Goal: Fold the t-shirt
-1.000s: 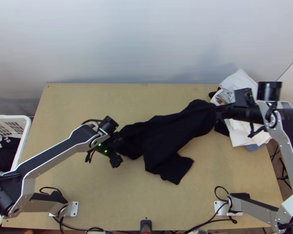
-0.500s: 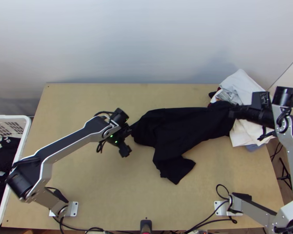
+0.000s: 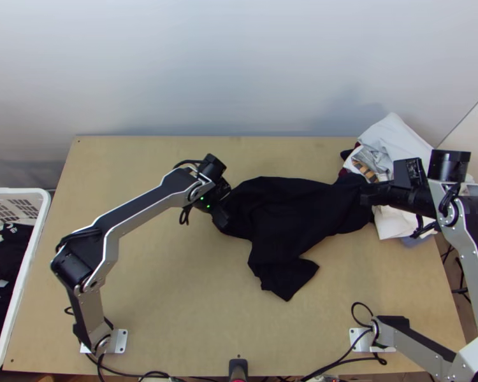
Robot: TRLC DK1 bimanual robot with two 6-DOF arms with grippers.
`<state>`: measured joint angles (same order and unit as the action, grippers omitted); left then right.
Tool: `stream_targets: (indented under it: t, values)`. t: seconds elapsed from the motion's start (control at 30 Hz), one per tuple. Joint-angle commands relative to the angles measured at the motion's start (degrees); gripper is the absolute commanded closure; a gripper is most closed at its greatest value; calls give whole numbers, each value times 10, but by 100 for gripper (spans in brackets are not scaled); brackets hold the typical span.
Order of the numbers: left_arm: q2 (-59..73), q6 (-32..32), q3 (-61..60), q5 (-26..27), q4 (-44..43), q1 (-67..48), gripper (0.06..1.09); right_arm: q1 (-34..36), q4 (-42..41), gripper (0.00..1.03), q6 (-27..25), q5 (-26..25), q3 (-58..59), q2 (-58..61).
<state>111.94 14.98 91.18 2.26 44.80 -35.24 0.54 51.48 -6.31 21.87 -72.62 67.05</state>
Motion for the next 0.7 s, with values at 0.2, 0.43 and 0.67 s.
stream_targets:
  t: [0.2, 0.43, 0.67]
  values:
    - [57, -15, 20, -69, -67, -21, 12, -3, 3, 100, -5, 0, 12, -11]
    - [67, -20, 33, -50, -69, -20, 103, 2, 6, 100, -5, 0, 10, -12]
    - [-2, -18, 46, -39, -47, 19, 104, 0, 24, 100, -5, 0, -17, -13]
